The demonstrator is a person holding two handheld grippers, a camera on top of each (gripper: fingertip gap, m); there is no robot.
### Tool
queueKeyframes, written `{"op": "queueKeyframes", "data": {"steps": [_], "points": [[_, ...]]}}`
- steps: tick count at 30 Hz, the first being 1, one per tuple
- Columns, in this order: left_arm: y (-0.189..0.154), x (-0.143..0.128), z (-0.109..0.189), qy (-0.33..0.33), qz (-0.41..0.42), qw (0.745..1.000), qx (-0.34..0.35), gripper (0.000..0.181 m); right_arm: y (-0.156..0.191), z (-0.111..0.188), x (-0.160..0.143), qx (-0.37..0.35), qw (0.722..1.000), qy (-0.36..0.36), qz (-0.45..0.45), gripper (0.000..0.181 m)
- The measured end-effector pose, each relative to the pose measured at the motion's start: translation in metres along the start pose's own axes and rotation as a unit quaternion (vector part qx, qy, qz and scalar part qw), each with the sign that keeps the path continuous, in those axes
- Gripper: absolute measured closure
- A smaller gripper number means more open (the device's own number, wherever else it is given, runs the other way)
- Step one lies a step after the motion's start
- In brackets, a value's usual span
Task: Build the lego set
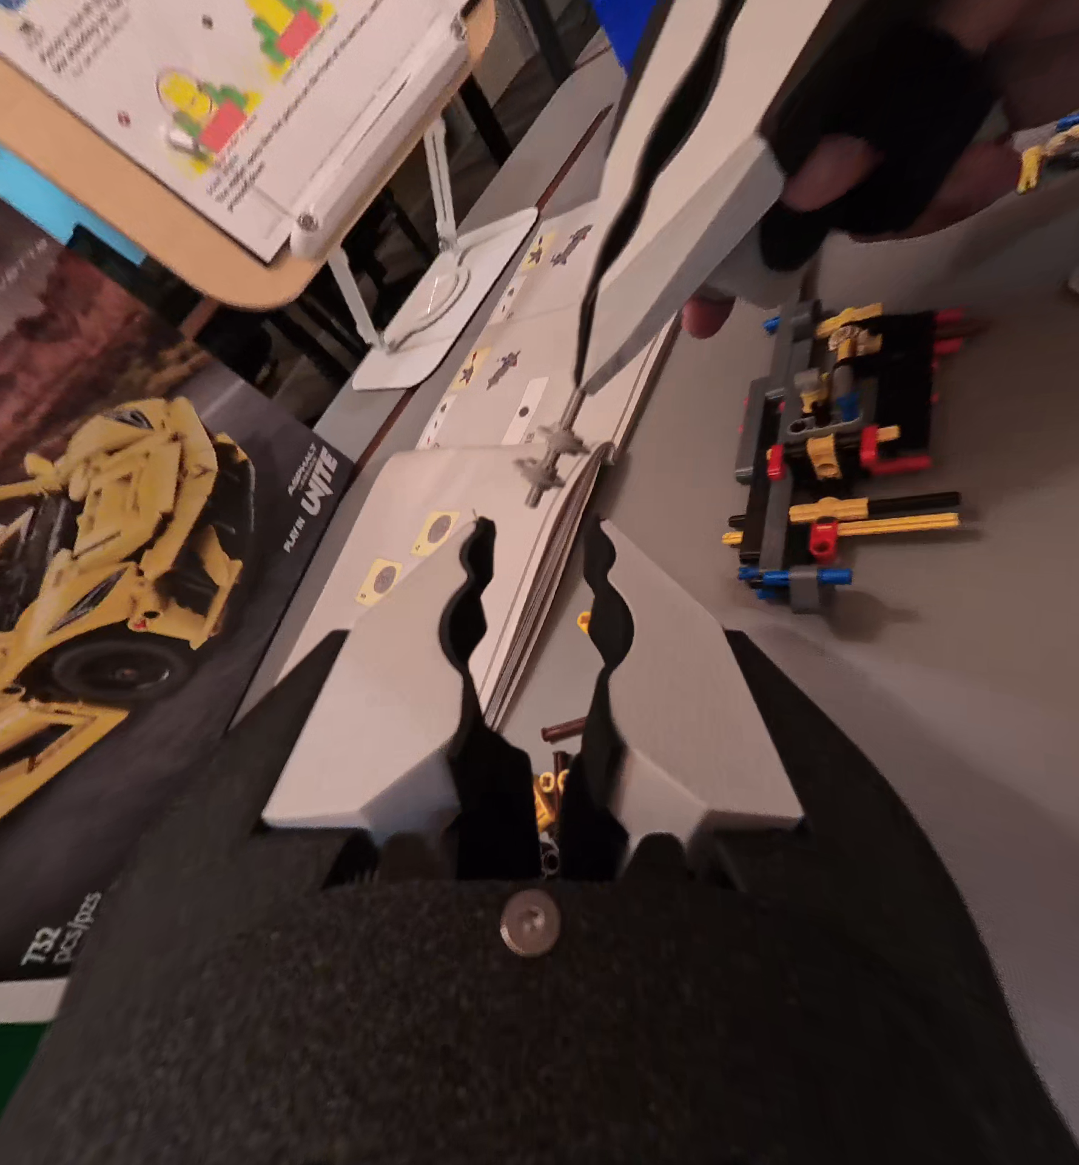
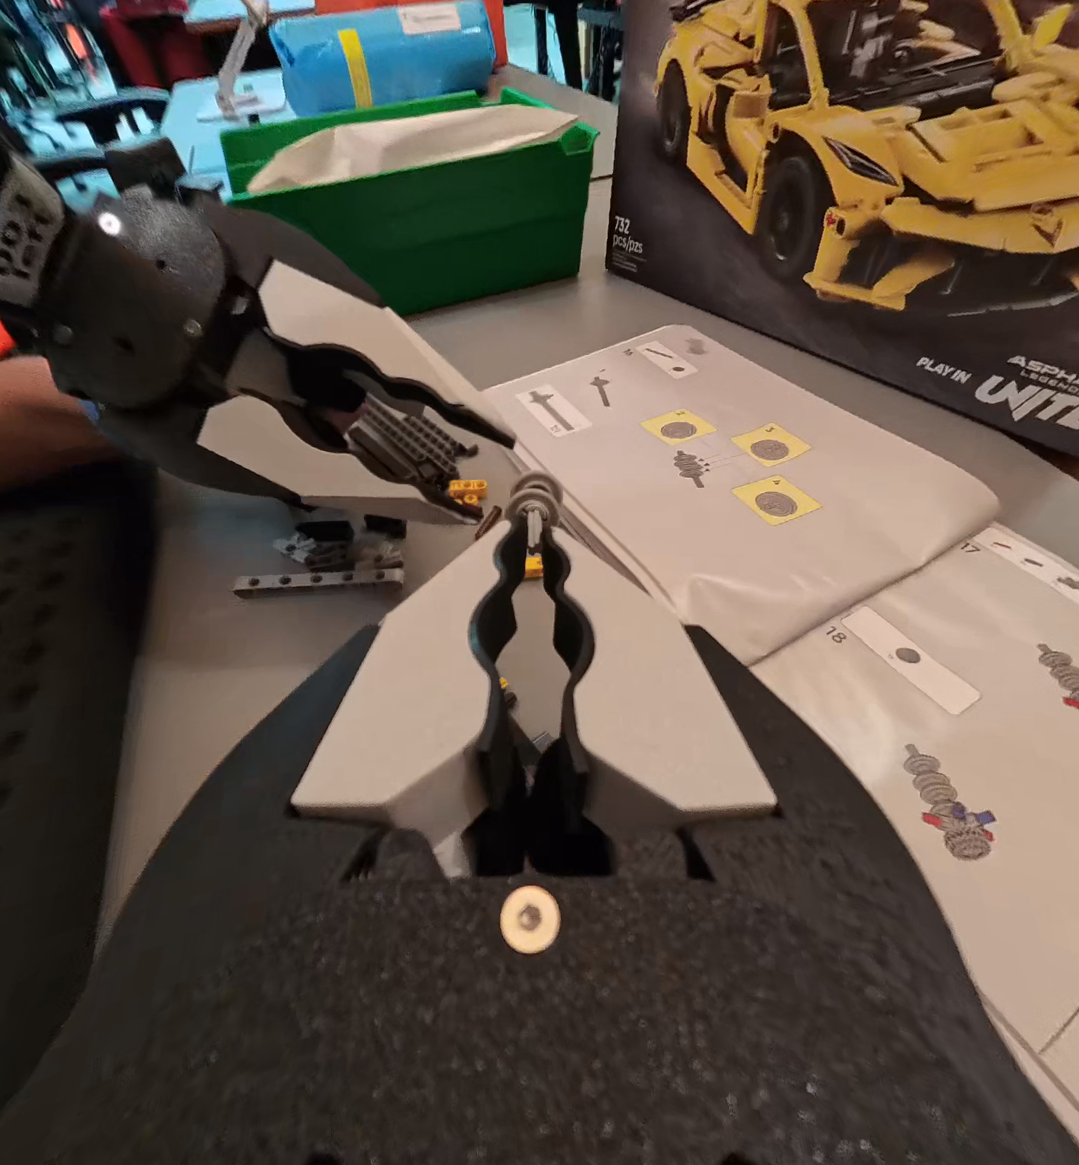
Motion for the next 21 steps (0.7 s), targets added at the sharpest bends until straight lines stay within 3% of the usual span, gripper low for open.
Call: {"op": "queueKeyframes", "data": {"steps": [5, 21], "points": [[-0.004, 0.002, 0.001, 0.008, -0.048, 0.999, 0.014, 0.16, 0.009, -0.004, -0.005, -0.014, 0.998, 0.021, 0.062, 0.178], [-0.015, 0.009, 0.001, 0.009, -0.118, 0.992, 0.029, 0.163, 0.019, -0.006, -0.007, 0.028, 0.998, 0.024, 0.051, 0.178]]}}
Point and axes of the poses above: each gripper's, where its closed fingertips meet, z back along the fingers, x out of its top, y = z × x across the jaws, the point moved 5 cm from there along z, back along the fingers, and after that the axes turned 13 degrees about -z, right-handed, at the moved point
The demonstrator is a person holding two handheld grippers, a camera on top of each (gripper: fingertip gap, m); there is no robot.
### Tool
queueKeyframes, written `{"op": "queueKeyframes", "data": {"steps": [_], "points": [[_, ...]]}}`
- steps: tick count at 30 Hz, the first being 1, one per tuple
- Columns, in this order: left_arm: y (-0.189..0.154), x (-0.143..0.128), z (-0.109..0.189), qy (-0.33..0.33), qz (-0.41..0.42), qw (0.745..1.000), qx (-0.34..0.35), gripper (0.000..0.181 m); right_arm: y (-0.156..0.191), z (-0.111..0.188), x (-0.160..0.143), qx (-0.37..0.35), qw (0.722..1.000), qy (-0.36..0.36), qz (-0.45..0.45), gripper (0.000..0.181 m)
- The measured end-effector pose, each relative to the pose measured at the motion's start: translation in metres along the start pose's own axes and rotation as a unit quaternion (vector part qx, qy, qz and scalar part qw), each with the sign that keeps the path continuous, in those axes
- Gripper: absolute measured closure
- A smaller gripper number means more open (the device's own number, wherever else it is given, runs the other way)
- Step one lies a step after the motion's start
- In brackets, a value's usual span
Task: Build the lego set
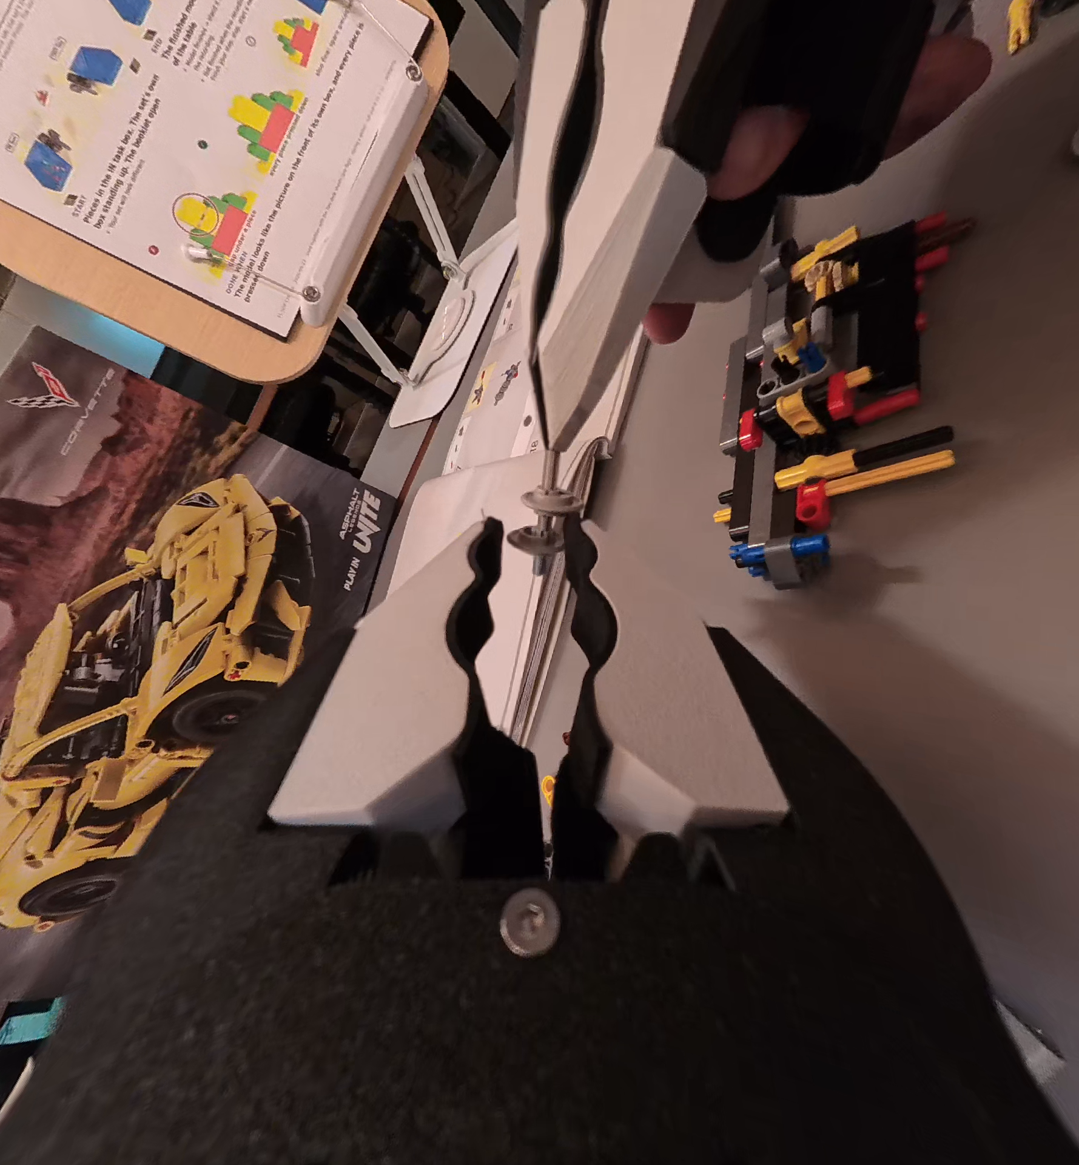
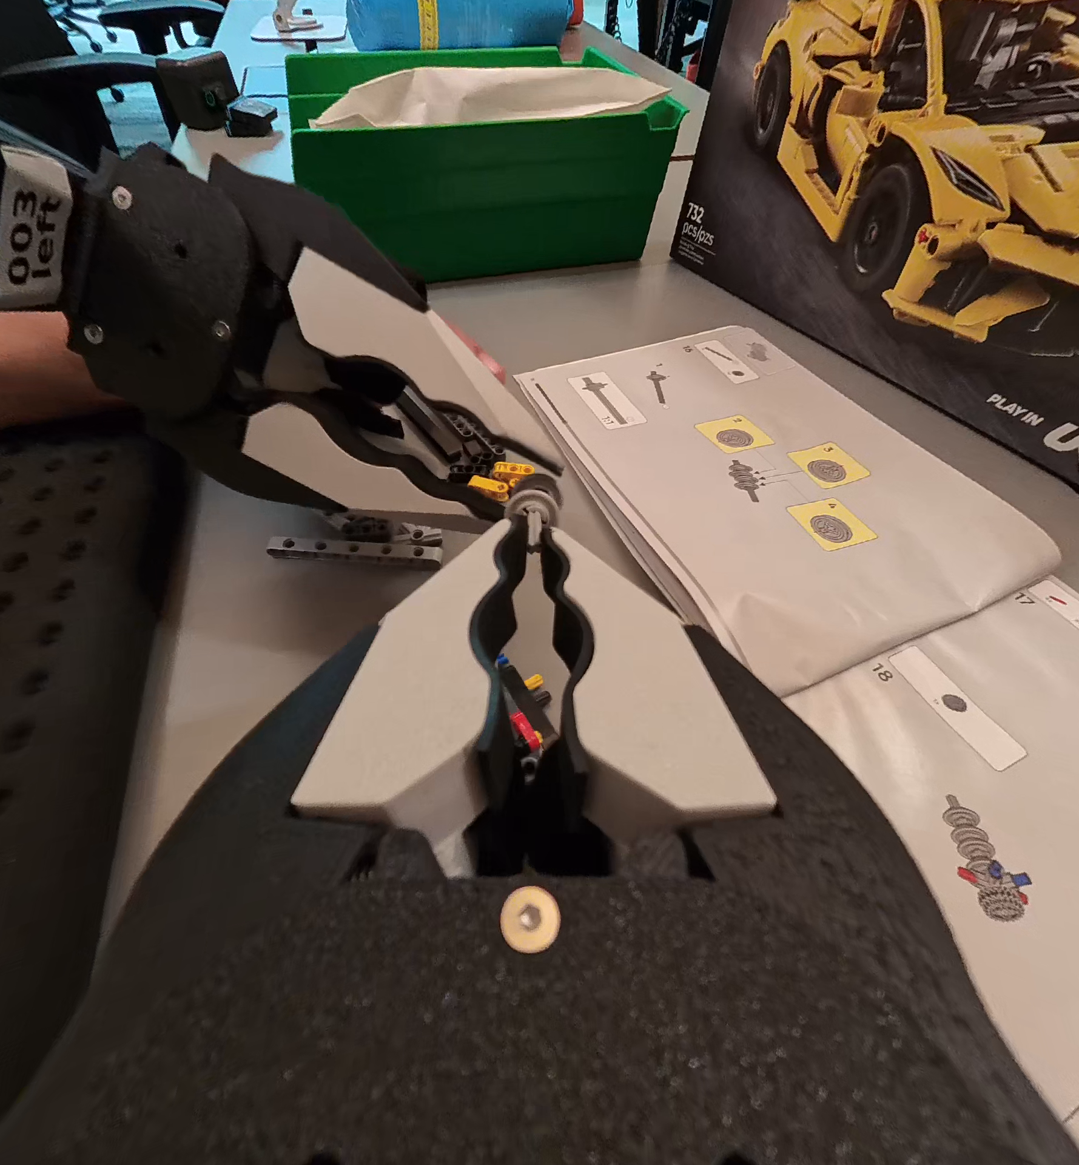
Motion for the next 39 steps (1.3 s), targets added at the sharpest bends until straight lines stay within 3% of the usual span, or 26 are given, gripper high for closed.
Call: {"op": "queueKeyframes", "data": {"steps": [13, 21, 30, 32, 34, 37, 39], "points": [[0.001, 0.003, 0.0, 0.003, -0.024, 1.0, 0.016, 0.165, -0.002, 0.0, 0.001, 0.02, 0.999, -0.008, -0.041, 0.178], [0.0, 0.008, 0.003, -0.01, -0.056, 0.998, 0.03, 0.175, -0.001, 0.003, 0.006, 0.037, 0.997, -0.03, -0.056, 0.178], [-0.005, 0.004, 0.002, -0.003, -0.028, 1.0, -0.015, 0.176, -0.003, 0.002, 0.0, 0.05, 0.997, -0.007, -0.065, 0.174], [-0.006, 0.0, 0.001, 0.009, -0.019, 0.999, -0.024, 0.177, -0.006, 0.009, 0.002, 0.047, 0.997, -0.013, -0.053, 0.162], [-0.006, -0.005, 0.0, 0.017, -0.007, 0.999, -0.034, 0.177, -0.01, 0.024, 0.004, 0.045, 0.998, -0.001, -0.047, 0.161], [-0.002, -0.005, 0.002, 0.018, 0.006, 1.0, -0.026, 0.177, -0.023, 0.061, -0.001, -0.01, 0.998, 0.024, -0.063, 0.156], [-0.001, -0.004, 0.003, 0.021, 0.004, 1.0, -0.016, 0.176, -0.022, 0.085, -0.02, -0.046, 0.992, 0.08, -0.088, 0.152]]}}
Point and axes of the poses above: each gripper's, where its closed fingertips meet, z back along the fingers, x out of its top, y = z × x across the jaws, the point moved 5 cm from there along z, back along the fingers, and after that the axes turned 13 degrees about -z, right-handed, at the moved point
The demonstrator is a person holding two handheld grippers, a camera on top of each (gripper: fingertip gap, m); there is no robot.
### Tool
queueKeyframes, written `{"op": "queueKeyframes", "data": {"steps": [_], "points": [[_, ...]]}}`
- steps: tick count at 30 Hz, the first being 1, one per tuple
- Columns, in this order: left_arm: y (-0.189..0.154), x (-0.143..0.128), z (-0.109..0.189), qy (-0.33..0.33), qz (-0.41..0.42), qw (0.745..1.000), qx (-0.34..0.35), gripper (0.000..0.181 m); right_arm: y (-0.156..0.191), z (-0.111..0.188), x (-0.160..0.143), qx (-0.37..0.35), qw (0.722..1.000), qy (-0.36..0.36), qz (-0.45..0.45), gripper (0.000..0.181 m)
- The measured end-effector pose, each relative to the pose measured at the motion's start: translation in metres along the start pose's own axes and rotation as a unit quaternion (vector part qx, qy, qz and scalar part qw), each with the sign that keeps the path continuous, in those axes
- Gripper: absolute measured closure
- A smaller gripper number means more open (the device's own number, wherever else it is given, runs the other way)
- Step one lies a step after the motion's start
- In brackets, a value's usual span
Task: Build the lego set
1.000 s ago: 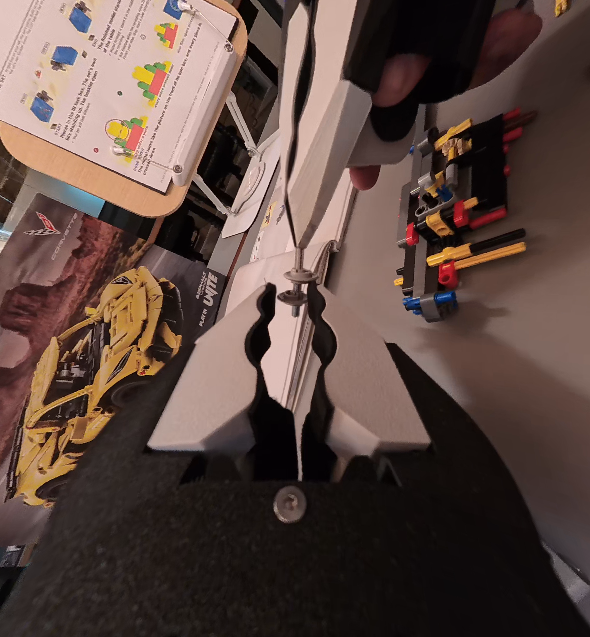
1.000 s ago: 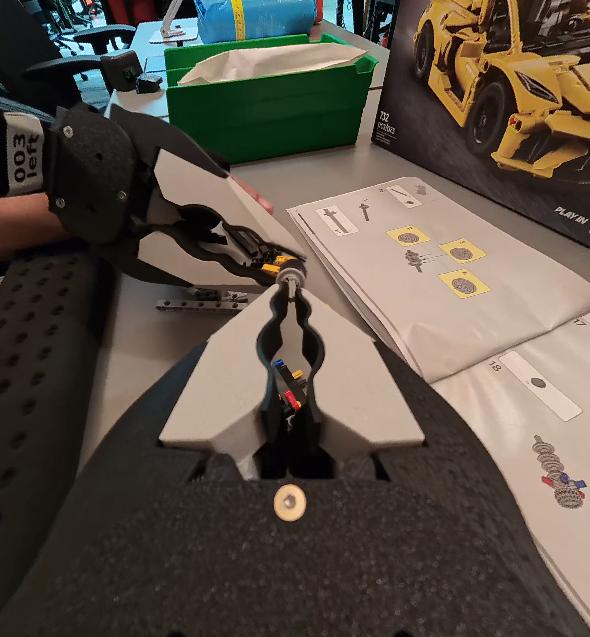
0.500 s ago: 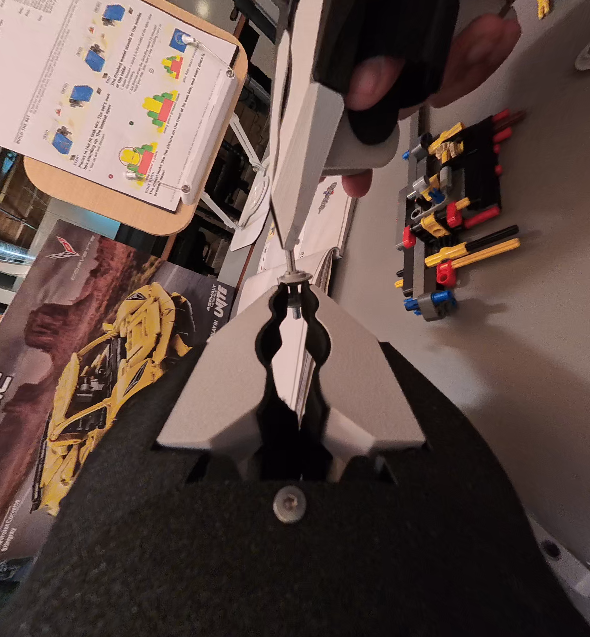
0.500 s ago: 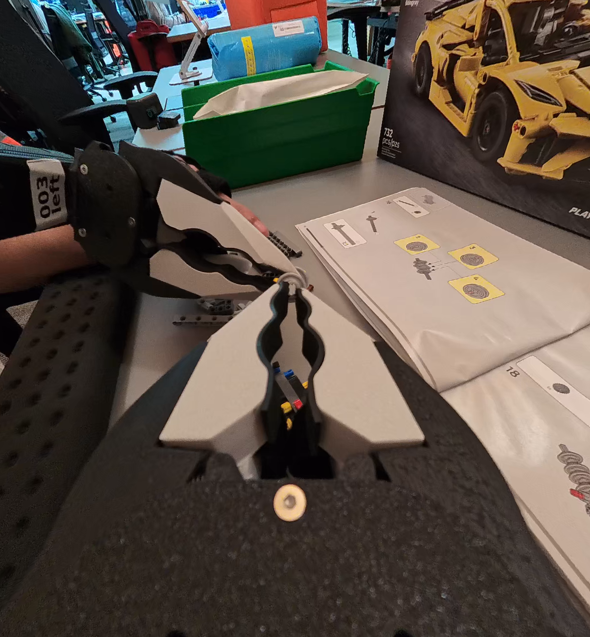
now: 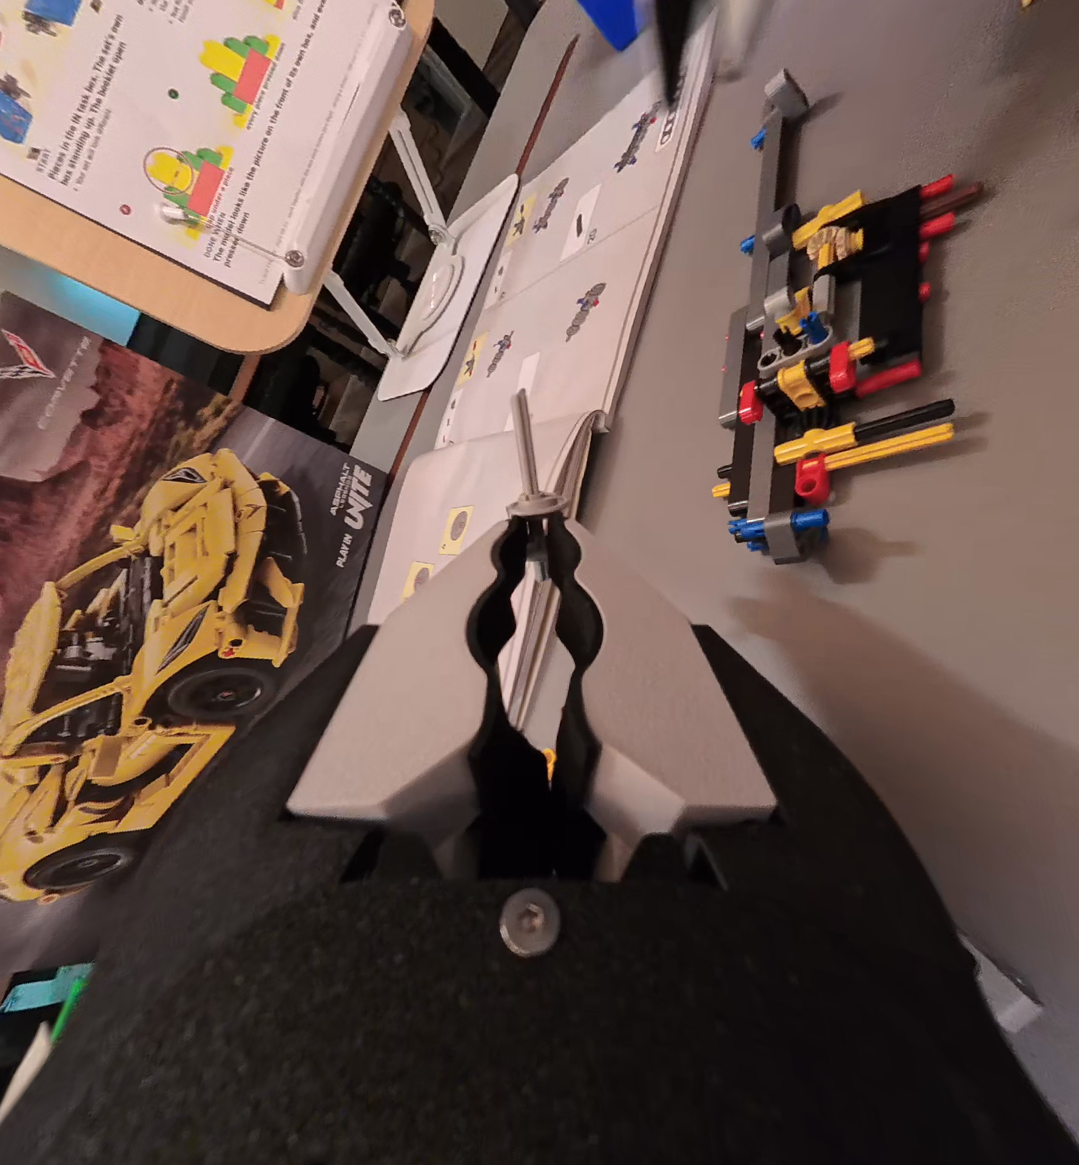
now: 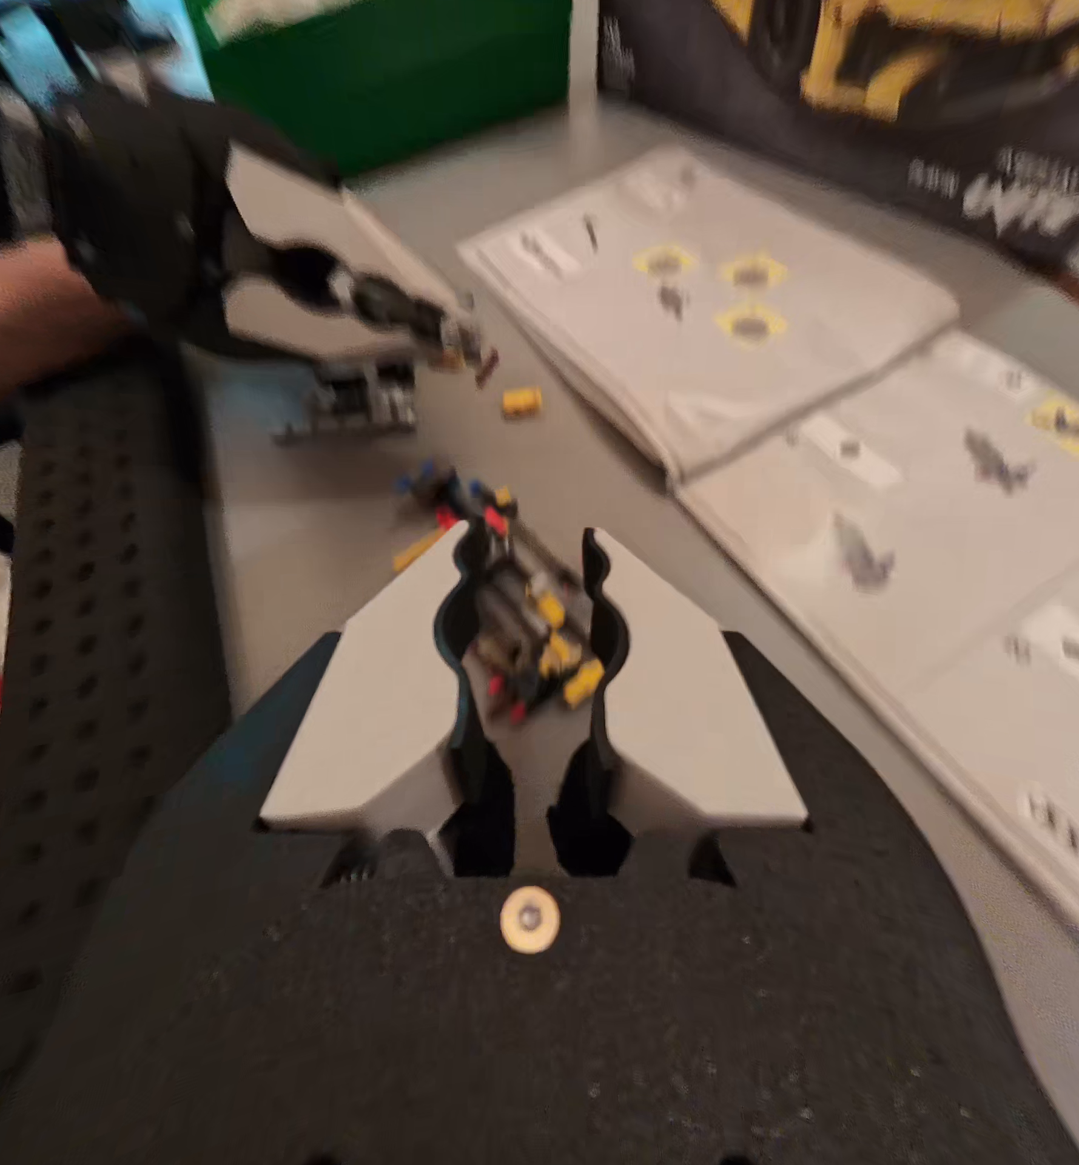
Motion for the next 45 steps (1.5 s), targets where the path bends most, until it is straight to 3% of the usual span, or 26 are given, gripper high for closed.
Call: {"op": "queueKeyframes", "data": {"steps": [5, 10, 20, 25, 29, 32, 36, 45], "points": [[-0.007, 0.005, -0.003, 0.013, -0.036, 0.999, 0.008, 0.176, 0.028, 0.032, -0.07, -0.06, 0.989, 0.134, -0.019, 0.153], [-0.008, 0.006, -0.003, 0.011, -0.021, 1.0, -0.001, 0.176, 0.043, 0.031, -0.105, -0.11, 0.978, 0.177, -0.027, 0.152], [-0.016, 0.003, -0.006, 0.021, -0.029, 0.999, -0.022, 0.176, 0.048, 0.018, -0.118, -0.162, 0.971, 0.167, -0.053, 0.155], [-0.017, 0.003, -0.007, 0.023, -0.034, 0.999, -0.022, 0.176, 0.064, 0.012, -0.115, -0.114, 0.978, 0.165, -0.057, 0.157], [-0.017, 0.001, -0.007, 0.022, -0.031, 0.999, -0.024, 0.176, 0.052, 0.015, -0.113, -0.135, 0.976, 0.166, -0.036, 0.156], [-0.018, 0.001, -0.007, 0.025, -0.035, 0.999, -0.028, 0.176, 0.06, 0.008, -0.112, -0.101, 0.98, 0.166, -0.035, 0.154], [-0.02, 0.0, -0.008, 0.028, -0.039, 0.998, -0.031, 0.176, 0.06, 0.003, -0.114, -0.129, 0.977, 0.169, 0.017, 0.155], [-0.021, -0.001, -0.009, 0.031, -0.038, 0.998, -0.038, 0.176, 0.063, 0.004, -0.112, -0.173, 0.971, 0.162, -0.013, 0.155]]}}
Point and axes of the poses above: each gripper's, where its closed fingertips meet, z back along the fingers, x out of its top, y = z × x across the jaws, the point moved 5 cm from there along z, back along the fingers, and after that the axes turned 13 degrees about -z, right-handed, at the moved point
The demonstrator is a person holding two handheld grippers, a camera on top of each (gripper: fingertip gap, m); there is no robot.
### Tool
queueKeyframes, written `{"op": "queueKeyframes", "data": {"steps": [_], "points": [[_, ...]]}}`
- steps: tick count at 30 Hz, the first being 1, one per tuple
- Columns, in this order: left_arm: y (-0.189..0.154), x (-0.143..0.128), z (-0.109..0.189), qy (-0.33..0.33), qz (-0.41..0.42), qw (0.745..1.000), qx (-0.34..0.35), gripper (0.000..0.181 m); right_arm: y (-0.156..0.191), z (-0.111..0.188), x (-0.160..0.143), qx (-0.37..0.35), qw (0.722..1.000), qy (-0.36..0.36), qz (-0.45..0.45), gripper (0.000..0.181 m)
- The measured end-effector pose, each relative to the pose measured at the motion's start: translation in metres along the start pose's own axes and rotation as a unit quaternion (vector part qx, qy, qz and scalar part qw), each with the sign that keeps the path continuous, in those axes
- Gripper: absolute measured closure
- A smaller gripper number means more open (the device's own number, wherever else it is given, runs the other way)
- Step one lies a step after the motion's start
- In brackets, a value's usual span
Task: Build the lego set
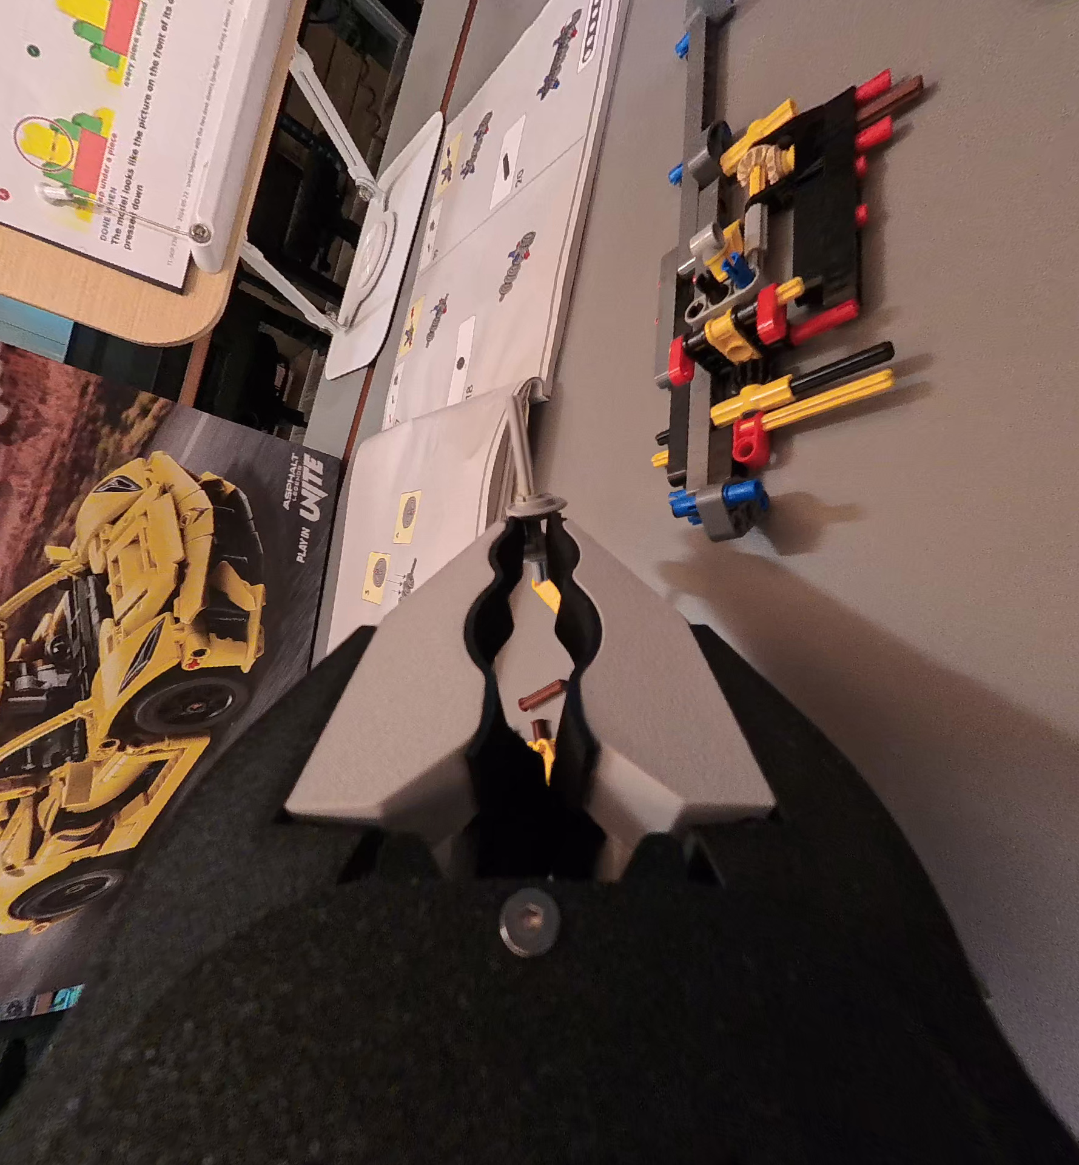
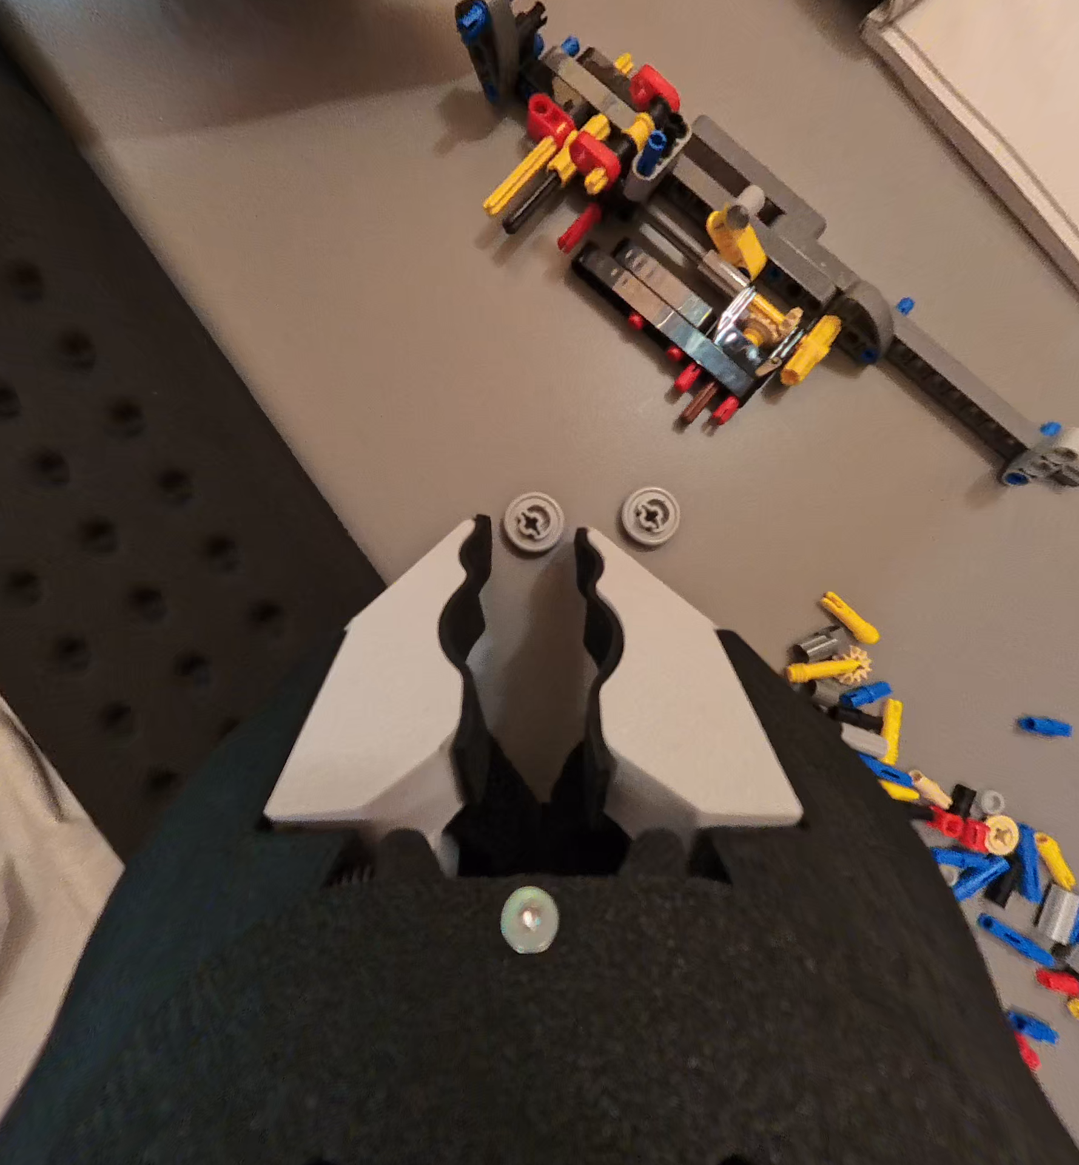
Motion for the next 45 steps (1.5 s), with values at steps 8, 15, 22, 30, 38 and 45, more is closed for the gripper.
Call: {"op": "queueKeyframes", "data": {"steps": [8, 15, 22, 30, 38, 45], "points": [[-0.002, 0.0, -0.001, 0.003, -0.004, 1.0, -0.005, 0.176, 0.003, -0.004, 0.001, -0.039, 0.998, 0.0, -0.056, 0.159], [-0.003, 0.001, -0.001, 0.003, -0.006, 1.0, -0.007, 0.176, 0.01, 0.004, 0.005, -0.081, 0.995, -0.021, -0.059, 0.156], [-0.005, 0.001, -0.002, 0.006, -0.01, 1.0, -0.011, 0.176, 0.006, 0.003, 0.0, -0.071, 0.988, -0.008, -0.135, 0.156], [-0.007, 0.001, -0.002, 0.006, -0.015, 1.0, -0.016, 0.176, 0.008, -0.005, 0.004, -0.04, 0.988, 0.007, -0.148, 0.156], [-0.008, 0.0, -0.003, 0.009, -0.019, 1.0, -0.018, 0.176, -0.028, 0.003, 0.009, -0.082, 0.985, -0.004, -0.151, 0.153], [-0.008, -0.001, -0.003, 0.012, -0.022, 1.0, -0.017, 0.176, -0.025, -0.004, 0.016, -0.069, 0.982, -0.016, -0.177, 0.156]]}}
Point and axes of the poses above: each gripper's, where its closed fingertips meet, z back along the fingers, x out of its top, y = z × x across the jaws, the point moved 5 cm from there along z, back along the fingers, and after that the axes turned 13 degrees about -z, right-handed, at the moved point
